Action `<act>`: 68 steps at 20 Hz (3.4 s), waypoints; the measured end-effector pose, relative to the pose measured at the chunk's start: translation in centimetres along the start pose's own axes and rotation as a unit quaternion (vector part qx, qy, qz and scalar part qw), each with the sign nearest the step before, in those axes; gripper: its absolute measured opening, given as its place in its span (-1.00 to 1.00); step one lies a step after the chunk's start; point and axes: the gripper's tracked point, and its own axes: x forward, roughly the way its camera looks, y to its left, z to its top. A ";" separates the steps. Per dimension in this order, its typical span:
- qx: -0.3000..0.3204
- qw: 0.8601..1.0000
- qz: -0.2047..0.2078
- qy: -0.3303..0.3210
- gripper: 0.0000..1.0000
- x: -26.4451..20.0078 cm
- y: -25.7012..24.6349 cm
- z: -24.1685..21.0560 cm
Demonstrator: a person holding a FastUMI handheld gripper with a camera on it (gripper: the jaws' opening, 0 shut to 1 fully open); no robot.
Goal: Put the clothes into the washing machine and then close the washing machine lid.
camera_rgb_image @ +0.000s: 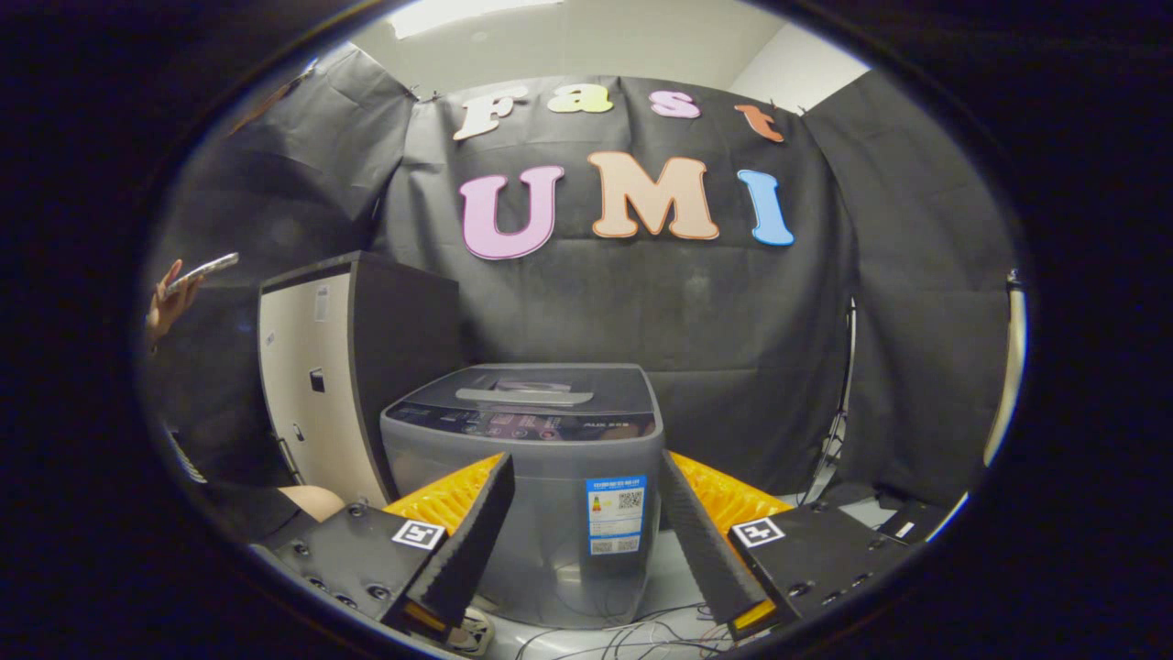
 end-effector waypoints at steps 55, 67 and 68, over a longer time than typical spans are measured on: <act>0.002 1.000 -0.005 -0.003 0.96 -0.4 0.6 -0.1; 0.002 1.000 -0.005 -0.003 0.96 -0.4 0.6 -0.1; 0.002 1.000 -0.005 -0.003 0.96 -0.4 0.5 -0.1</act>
